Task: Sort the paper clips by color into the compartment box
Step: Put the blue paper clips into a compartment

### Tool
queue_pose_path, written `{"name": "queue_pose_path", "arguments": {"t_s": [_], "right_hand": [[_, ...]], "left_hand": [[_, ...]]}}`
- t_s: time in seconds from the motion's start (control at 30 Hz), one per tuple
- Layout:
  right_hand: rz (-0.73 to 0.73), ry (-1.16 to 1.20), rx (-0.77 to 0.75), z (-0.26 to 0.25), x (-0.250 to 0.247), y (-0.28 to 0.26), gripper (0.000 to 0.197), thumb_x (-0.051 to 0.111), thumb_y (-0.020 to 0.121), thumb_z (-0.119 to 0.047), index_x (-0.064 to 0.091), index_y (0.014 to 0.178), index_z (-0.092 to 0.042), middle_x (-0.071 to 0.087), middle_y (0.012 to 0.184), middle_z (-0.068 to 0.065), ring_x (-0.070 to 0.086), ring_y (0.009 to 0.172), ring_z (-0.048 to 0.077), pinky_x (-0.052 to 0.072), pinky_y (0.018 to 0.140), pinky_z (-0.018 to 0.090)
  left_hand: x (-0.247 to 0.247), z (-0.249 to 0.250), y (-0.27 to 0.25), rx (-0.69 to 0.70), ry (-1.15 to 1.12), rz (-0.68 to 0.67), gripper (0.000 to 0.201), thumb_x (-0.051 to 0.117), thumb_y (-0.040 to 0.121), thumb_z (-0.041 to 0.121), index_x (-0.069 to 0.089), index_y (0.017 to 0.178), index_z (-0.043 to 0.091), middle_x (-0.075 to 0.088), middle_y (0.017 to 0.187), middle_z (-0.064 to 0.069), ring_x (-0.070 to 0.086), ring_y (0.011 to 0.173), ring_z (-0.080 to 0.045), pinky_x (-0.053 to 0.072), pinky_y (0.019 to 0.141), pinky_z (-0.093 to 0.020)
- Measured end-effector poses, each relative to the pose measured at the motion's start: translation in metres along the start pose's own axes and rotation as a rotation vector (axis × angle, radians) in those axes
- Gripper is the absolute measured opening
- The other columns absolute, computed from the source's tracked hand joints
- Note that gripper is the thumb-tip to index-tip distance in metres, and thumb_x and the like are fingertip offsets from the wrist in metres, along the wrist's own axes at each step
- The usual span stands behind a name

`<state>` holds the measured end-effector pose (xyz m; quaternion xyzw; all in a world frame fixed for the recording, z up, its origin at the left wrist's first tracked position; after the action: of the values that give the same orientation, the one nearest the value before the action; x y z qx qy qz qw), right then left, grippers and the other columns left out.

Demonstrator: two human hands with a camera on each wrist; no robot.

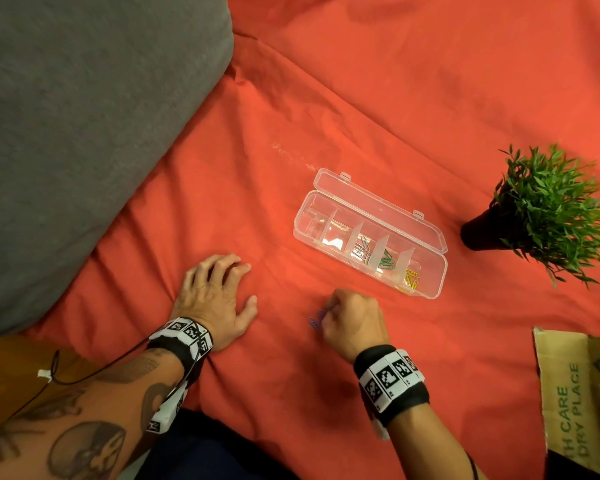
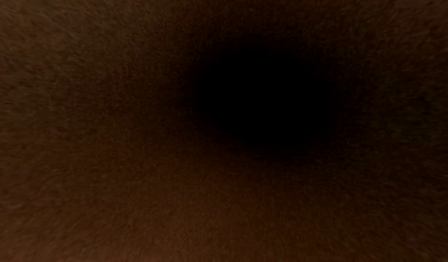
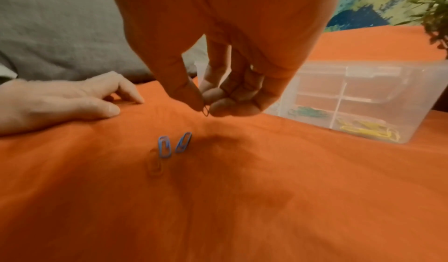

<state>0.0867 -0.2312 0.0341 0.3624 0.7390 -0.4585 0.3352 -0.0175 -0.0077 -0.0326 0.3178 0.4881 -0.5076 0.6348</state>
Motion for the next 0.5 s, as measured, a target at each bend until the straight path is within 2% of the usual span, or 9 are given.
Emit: {"name": "queue_pose_path", "arguments": {"t_s": [0.1, 0.2, 0.37, 0.43, 0.5], "right_hand": [[0.156, 0.105, -0.05, -0.008, -0.02, 0.008, 0.011, 0.059, 0.072, -0.02, 0.066, 0.079, -0.024, 0.064, 0.067, -0.012, 0.063, 0.067, 0.014, 0.052, 0.065, 0.028], [0.309, 0.194, -0.103, -0.02, -0.039, 0.019, 0.008, 0.066, 0.074, -0.017, 0.068, 0.077, -0.023, 0.064, 0.066, -0.014, 0.061, 0.064, 0.004, 0.053, 0.065, 0.024], [0.539, 0.192, -0.145, -0.026, -0.052, 0.039, 0.006, 0.068, 0.078, -0.014, 0.072, 0.08, -0.019, 0.068, 0.073, -0.008, 0.059, 0.064, 0.006, 0.049, 0.064, 0.024], [0.572, 0.155, -0.152, -0.024, -0.051, 0.048, 0.006, 0.069, 0.08, -0.015, 0.072, 0.083, -0.018, 0.07, 0.077, -0.006, 0.057, 0.067, 0.006, 0.046, 0.066, 0.024], [0.569, 0.13, -0.15, -0.022, -0.048, 0.052, 0.009, 0.069, 0.083, -0.016, 0.074, 0.09, -0.017, 0.073, 0.085, -0.003, 0.062, 0.072, 0.012, 0.05, 0.072, 0.028]], "left_hand": [[0.0, 0.0, 0.0, 0.0, -0.002, 0.007, 0.062, 0.051, 0.081, 0.059, 0.054, 0.132, 0.026, 0.048, 0.142, 0.003, 0.04, 0.135, -0.028, 0.037, 0.106, -0.052], [0.0, -0.001, 0.0, -0.007, -0.011, 0.001, 0.061, 0.051, 0.081, 0.059, 0.054, 0.132, 0.025, 0.048, 0.142, 0.003, 0.041, 0.135, -0.028, 0.038, 0.107, -0.054], [-0.001, -0.002, 0.0, 0.009, 0.002, 0.006, 0.061, 0.053, 0.081, 0.058, 0.055, 0.132, 0.026, 0.046, 0.142, 0.004, 0.042, 0.134, -0.027, 0.037, 0.107, -0.05], [0.0, -0.002, 0.0, 0.014, 0.006, 0.001, 0.061, 0.054, 0.082, 0.058, 0.054, 0.133, 0.026, 0.046, 0.143, 0.004, 0.043, 0.134, -0.027, 0.036, 0.108, -0.049], [0.0, -0.002, 0.001, 0.009, 0.007, -0.005, 0.061, 0.054, 0.082, 0.059, 0.054, 0.133, 0.026, 0.047, 0.143, 0.004, 0.044, 0.134, -0.028, 0.038, 0.107, -0.051]]}}
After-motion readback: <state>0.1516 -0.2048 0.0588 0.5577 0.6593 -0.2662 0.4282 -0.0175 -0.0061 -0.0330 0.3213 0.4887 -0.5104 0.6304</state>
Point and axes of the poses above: each hand's wrist, its own y-axis towards the middle knuckle, its own x-axis out of the palm, z = x × y, the point moved 2 cm from there along y, towards the middle knuckle
